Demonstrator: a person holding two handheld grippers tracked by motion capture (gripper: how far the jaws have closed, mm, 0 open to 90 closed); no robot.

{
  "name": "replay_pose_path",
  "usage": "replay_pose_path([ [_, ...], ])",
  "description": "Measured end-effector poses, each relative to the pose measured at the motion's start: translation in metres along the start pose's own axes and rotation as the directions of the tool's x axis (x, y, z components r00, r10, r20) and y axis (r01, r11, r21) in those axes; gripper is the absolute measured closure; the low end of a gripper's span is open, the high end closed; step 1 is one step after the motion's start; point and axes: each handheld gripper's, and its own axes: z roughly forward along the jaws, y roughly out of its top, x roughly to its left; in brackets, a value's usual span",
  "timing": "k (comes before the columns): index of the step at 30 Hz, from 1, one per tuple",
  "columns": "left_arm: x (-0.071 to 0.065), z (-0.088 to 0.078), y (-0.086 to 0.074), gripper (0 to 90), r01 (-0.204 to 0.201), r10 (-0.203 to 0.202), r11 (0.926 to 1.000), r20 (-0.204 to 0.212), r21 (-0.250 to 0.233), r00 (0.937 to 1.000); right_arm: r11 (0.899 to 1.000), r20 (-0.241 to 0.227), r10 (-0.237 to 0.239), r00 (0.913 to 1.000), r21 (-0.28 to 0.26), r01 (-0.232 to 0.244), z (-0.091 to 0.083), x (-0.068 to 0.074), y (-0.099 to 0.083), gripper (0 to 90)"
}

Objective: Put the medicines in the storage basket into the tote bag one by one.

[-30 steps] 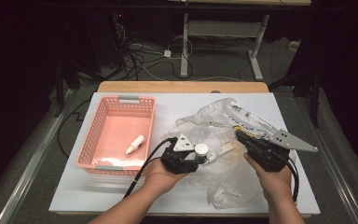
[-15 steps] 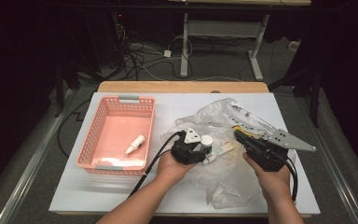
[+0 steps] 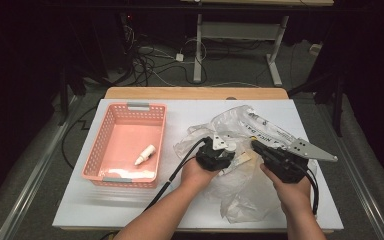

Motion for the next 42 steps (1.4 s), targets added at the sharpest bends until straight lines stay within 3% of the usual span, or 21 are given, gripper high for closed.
replay_pose_path([
  [1,0.001,0.002,0.0,50.8,-0.01,0.01,0.9999,-0.001,0.001,0.9999,1.0,-0.002,-0.001,1.0,-0.001,0.001,0.0,0.0,0.0,90.0],
  [3,0.001,0.004,0.0,50.8,0.01,-0.01,0.9999,0.001,-0.002,0.9999,1.0,-0.004,0.004,1.0,0.001,-0.004,0.0,0.001,0.0,90.0],
  [12,0.001,0.01,-0.004,50.2,-0.021,0.021,0.9995,0.004,0.024,0.9998,1.0,-0.003,0.002,1.0,-0.001,-0.002,0.0,0.001,0.0,90.0],
  [15,-0.001,0.007,-0.003,42.3,-0.034,0.034,0.9994,0.008,0.008,0.9994,1.0,-0.002,0.004,1.0,-0.001,-0.004,0.0,0.0,0.0,90.0],
  [17,-0.002,0.003,-0.001,39.7,-0.033,0.033,0.9994,0.033,0.002,0.9989,1.0,-0.003,0.003,1.0,0.0,-0.003,0.0,0.0,-0.001,90.0],
  [23,-0.009,-0.011,-0.004,30.1,-0.041,0.042,0.9991,0.072,-0.007,0.9965,1.0,0.002,0.002,1.0,0.0,-0.002,-0.001,-0.001,-0.001,90.0],
  [27,-0.012,-0.024,-0.009,29.0,-0.059,0.06,0.9982,0.108,-0.006,0.9924,1.0,0.004,0.006,1.0,-0.002,-0.006,-0.002,-0.001,0.0,90.0],
  [42,-0.023,-0.074,-0.03,12.9,-0.059,0.065,0.9975,0.189,-0.037,0.9798,1.0,0.011,0.001,0.9999,-0.003,-0.001,-0.003,-0.001,0.001,90.0],
])
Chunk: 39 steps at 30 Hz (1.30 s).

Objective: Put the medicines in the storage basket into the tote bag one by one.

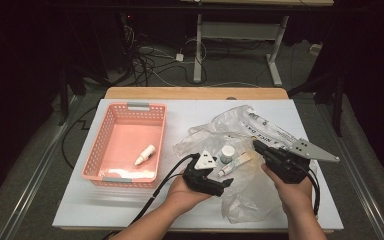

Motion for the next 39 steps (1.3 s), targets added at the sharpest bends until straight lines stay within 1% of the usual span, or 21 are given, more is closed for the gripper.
replay_pose_path([
  [1,-0.001,-0.004,-0.001,12.7,0.004,-0.004,1.0,0.008,-0.008,1.0,1.0,0.001,-0.002,1.0,-0.001,0.002,0.0,0.0,0.0,90.0],
  [3,-0.001,-0.01,-0.003,6.2,0.013,-0.013,0.9999,0.006,-0.006,0.9999,1.0,0.0,-0.001,1.0,-0.001,0.001,0.0,0.0,0.0,90.0],
  [4,-0.001,-0.013,-0.004,5.0,0.015,-0.015,0.9998,0.009,-0.009,0.9998,1.0,0.0,-0.001,1.0,0.0,0.001,0.0,0.0,0.0,90.0],
  [7,0.0,-0.023,-0.007,2.4,0.016,-0.017,0.9997,0.0,-0.019,0.9999,1.0,0.001,-0.002,1.0,-0.001,0.002,-0.001,0.0,0.0,90.0],
  [8,0.001,-0.027,-0.007,0.0,0.022,-0.022,0.9995,-0.002,-0.021,0.9998,1.0,0.001,-0.002,1.0,-0.001,0.002,-0.001,0.0,0.0,90.0],
  [9,0.002,-0.03,-0.008,0.0,0.027,-0.027,0.9994,0.0,-0.023,0.9996,1.0,0.002,-0.003,1.0,-0.001,0.003,-0.001,-0.001,0.0,90.0],
  [12,0.003,-0.04,-0.008,0.0,0.027,-0.027,0.9994,0.003,-0.024,0.9996,1.0,0.001,-0.003,1.0,-0.003,0.003,-0.001,-0.001,0.001,90.0],
  [14,0.003,-0.047,-0.009,0.0,0.024,-0.025,0.9993,-0.007,-0.027,0.9997,1.0,0.002,0.003,1.0,-0.004,-0.003,-0.002,0.0,0.001,90.0],
  [16,0.004,-0.054,-0.011,0.0,0.031,-0.032,0.999,-0.012,-0.031,0.9994,1.0,0.004,0.001,1.0,-0.005,-0.001,-0.002,0.0,0.001,90.0],
  [20,0.009,-0.068,-0.016,0.0,0.039,-0.04,0.9988,-0.037,-0.031,0.9985,1.0,0.003,-0.004,1.0,-0.004,0.004,-0.002,0.0,0.001,90.0],
  [23,0.014,-0.078,-0.019,0.0,0.066,-0.068,0.9971,-0.049,-0.038,0.9965,1.0,0.004,0.0,1.0,-0.002,0.0,-0.002,0.0,0.001,90.0],
  [25,0.017,-0.087,-0.02,0.0,0.08,-0.083,0.9954,-0.058,-0.053,0.9949,1.0,0.004,-0.003,1.0,-0.003,0.003,-0.002,0.0,0.001,90.0],
  [27,0.02,-0.095,-0.02,0.0,0.087,-0.091,0.9943,-0.064,-0.061,0.9938,1.0,0.003,0.001,1.0,-0.004,-0.001,-0.003,-0.001,0.001,90.0],
  [31,0.027,-0.111,-0.024,0.0,0.087,-0.095,0.9934,-0.1,-0.075,0.9905,1.0,0.006,-0.001,1.0,-0.004,0.001,-0.003,-0.001,0.0,90.0],
  [32,0.029,-0.115,-0.025,0.0,0.085,-0.093,0.9937,-0.113,-0.074,0.9893,1.0,0.006,0.005,1.0,-0.003,-0.005,-0.003,-0.001,0.0,90.0],
  [35,0.035,-0.125,-0.029,0.0,0.094,-0.104,0.9926,-0.136,-0.077,0.9852,1.0,0.004,0.0,1.0,0.0,0.0,-0.002,-0.001,0.0,90.0],
  [39,0.043,-0.138,-0.036,0.0,0.107,-0.12,0.9908,-0.172,-0.082,0.9777,1.0,0.003,0.002,1.0,0.002,-0.002,-0.002,-0.001,0.0,90.0],
])
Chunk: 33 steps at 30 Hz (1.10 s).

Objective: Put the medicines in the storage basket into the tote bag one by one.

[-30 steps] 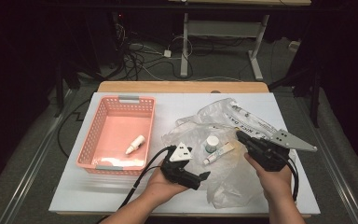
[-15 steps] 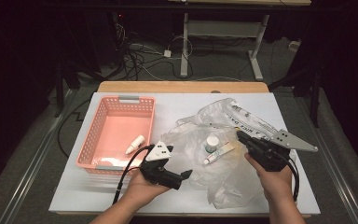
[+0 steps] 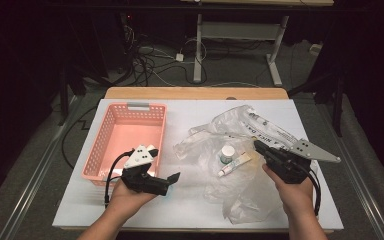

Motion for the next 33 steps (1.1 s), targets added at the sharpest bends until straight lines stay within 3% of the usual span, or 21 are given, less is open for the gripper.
replay_pose_path([
  [7,0.023,-0.015,-0.006,0.0,0.026,-0.026,0.9997,-0.089,0.0,0.9957,1.0,0.002,-0.003,1.0,0.0,0.003,0.001,0.0,0.0,90.0],
  [17,0.06,-0.03,-0.008,4.0,0.09,-0.086,0.9958,-0.147,0.016,0.9853,1.0,0.004,-0.002,1.0,0.001,0.002,0.001,0.0,-0.001,90.0],
  [21,0.075,-0.033,-0.006,11.0,0.128,-0.121,0.9912,-0.18,0.031,0.9762,1.0,0.005,-0.004,1.0,-0.001,0.004,0.0,-0.001,0.0,90.0],
  [26,0.085,-0.03,0.001,14.9,0.129,-0.116,0.99,-0.191,0.058,0.9748,1.0,0.004,-0.002,1.0,0.0,0.002,0.0,-0.001,0.0,90.0],
  [31,0.095,-0.016,0.009,15.6,0.127,-0.106,0.9876,-0.207,0.092,0.9725,1.0,0.004,-0.004,1.0,0.0,0.004,0.0,0.0,0.0,90.0],
  [33,0.099,-0.009,0.011,17.3,0.125,-0.1,0.9851,-0.197,0.118,0.9753,1.0,0.005,-0.003,1.0,0.0,0.003,0.0,0.0,0.0,90.0],
])
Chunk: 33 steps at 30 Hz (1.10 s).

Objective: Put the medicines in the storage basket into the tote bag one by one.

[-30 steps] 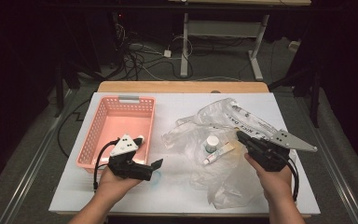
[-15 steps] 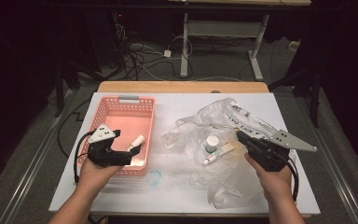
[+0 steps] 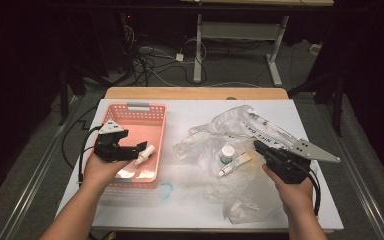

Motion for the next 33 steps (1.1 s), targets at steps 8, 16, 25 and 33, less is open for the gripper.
replay_pose_path([
  [8,0.011,0.036,0.006,22.0,0.018,-0.027,0.9829,0.047,0.183,0.9985,1.0,-0.001,0.001,1.0,0.0,-0.001,0.0,-0.001,0.0,90.0],
  [16,0.015,0.059,0.007,27.6,0.014,-0.032,0.9407,0.047,0.339,0.9984,1.0,0.001,0.003,1.0,-0.003,-0.003,-0.001,-0.001,0.0,90.0],
  [25,0.01,0.075,0.003,44.8,-0.023,0.006,0.8941,0.041,0.447,0.9992,1.0,-0.002,0.002,1.0,-0.001,-0.002,0.0,-0.001,0.0,90.0],
  [33,0.003,0.081,0.0,57.2,-0.078,0.071,0.866,0.034,0.494,0.9969,1.0,-0.002,0.004,1.0,-0.001,-0.004,0.0,-0.001,0.0,90.0],
])
